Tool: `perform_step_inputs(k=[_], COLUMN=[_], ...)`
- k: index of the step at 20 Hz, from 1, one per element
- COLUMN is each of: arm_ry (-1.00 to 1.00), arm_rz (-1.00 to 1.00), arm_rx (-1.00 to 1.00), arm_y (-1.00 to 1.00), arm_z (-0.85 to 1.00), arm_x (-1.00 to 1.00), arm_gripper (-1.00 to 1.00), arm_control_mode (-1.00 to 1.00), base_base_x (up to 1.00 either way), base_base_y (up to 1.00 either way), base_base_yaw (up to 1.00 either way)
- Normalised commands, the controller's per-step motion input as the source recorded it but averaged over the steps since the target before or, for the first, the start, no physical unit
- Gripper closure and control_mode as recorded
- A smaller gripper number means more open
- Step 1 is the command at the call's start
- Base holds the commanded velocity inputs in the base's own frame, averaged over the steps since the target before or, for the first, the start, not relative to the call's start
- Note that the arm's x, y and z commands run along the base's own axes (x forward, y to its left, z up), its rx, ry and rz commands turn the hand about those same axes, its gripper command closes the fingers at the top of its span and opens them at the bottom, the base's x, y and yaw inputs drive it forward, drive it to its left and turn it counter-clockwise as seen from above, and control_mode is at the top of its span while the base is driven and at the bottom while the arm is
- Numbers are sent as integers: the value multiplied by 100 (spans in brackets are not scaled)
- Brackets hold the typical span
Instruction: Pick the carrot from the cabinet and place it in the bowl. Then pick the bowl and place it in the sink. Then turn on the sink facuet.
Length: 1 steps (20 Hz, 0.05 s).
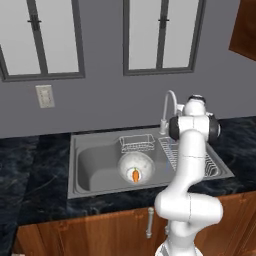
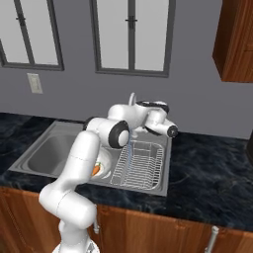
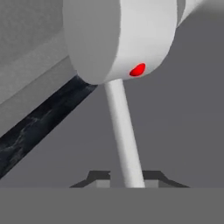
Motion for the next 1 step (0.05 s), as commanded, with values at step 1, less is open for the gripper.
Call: perform_step_inputs(k=[1], arm_ry=[0], arm_rz=[-5], arm_rx=[10], arm_y=[-19], arm_z=[0], arm_x=[0], arm_gripper=[100], arm_control_mode=[-100], base_base_x=[0], base_base_y=[0], base_base_yaw=[0])
